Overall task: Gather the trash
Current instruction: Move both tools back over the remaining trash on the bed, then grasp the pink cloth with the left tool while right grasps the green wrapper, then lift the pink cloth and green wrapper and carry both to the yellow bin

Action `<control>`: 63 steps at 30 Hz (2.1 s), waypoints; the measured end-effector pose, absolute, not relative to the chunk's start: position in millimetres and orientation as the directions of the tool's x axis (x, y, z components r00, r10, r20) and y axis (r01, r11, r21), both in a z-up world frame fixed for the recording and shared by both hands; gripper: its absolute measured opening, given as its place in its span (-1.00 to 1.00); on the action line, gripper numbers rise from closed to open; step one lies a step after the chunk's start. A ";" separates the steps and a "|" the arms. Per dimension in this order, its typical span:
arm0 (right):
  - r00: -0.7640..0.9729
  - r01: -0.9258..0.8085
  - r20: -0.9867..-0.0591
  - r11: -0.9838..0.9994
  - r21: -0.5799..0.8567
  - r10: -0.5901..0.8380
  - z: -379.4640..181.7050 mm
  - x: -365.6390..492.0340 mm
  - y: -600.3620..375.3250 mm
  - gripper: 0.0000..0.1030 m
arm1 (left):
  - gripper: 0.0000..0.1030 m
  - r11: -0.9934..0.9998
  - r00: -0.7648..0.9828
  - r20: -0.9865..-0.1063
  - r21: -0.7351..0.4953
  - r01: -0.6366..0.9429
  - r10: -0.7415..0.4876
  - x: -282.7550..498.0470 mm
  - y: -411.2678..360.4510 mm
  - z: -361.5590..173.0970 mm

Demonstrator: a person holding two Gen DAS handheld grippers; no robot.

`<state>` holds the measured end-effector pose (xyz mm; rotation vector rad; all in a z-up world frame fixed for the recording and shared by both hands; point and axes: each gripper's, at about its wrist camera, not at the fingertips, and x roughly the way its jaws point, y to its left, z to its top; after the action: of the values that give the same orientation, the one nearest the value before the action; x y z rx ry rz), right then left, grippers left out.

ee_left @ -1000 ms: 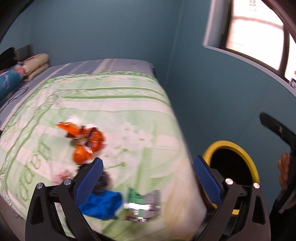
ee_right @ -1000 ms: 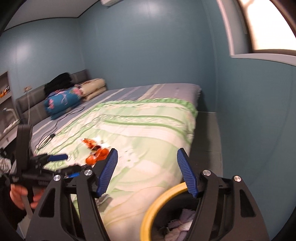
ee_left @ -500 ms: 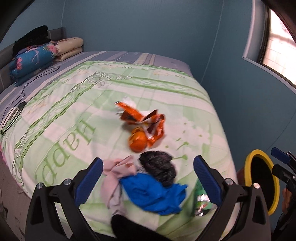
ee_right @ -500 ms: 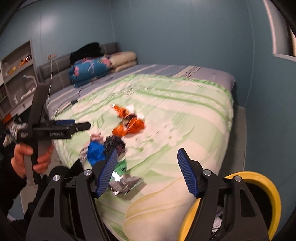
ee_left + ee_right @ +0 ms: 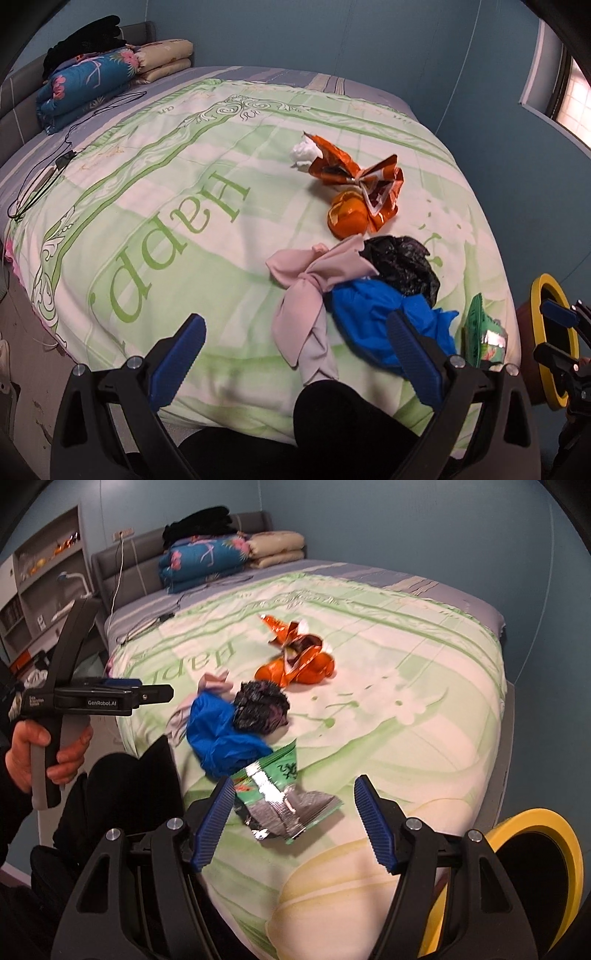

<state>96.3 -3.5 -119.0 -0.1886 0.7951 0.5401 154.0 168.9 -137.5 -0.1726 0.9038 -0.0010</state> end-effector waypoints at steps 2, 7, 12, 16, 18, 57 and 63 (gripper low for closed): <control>0.566 -0.532 -0.731 0.846 0.030 0.381 -123.2 96.7 0.4 0.24 | 0.83 0.989 0.606 -0.792 -0.133 -0.061 -0.069 153.2 166.8 -143.0; 0.543 -0.533 -0.756 0.846 0.027 0.366 -134.2 101.2 6.9 0.24 | 0.83 0.990 0.579 -0.813 -0.123 -0.066 -0.062 156.4 166.1 -154.4; 0.527 -0.539 -0.773 0.842 0.018 0.354 -142.5 104.9 14.7 0.23 | 0.83 0.990 0.571 -0.818 -0.127 -0.063 -0.069 161.1 166.6 -161.2; 0.515 -0.545 -0.784 0.838 0.013 0.347 -149.0 109.2 21.1 0.23 | 0.83 0.989 0.565 -0.821 -0.132 -0.059 -0.076 168.5 167.4 -164.4; 0.507 -0.547 -0.790 0.837 0.012 0.343 -152.9 112.8 23.8 0.23 | 0.83 0.990 0.563 -0.823 -0.126 -0.055 -0.074 172.8 167.9 -165.5; 0.457 -0.484 -0.776 0.854 0.192 0.434 -136.0 137.7 -2.5 -0.27 | -0.61 0.951 0.598 -0.780 -0.296 -0.090 -0.186 167.0 188.0 -162.5; 0.489 -0.491 -0.755 0.854 0.175 0.436 -119.7 127.0 -7.3 -0.27 | -0.61 0.956 0.651 -0.742 -0.281 -0.084 -0.161 145.6 185.8 -141.8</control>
<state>127.0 -7.3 -119.7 -0.0665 0.8981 0.5635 145.6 185.8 -141.8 -0.3040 0.8641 -0.0449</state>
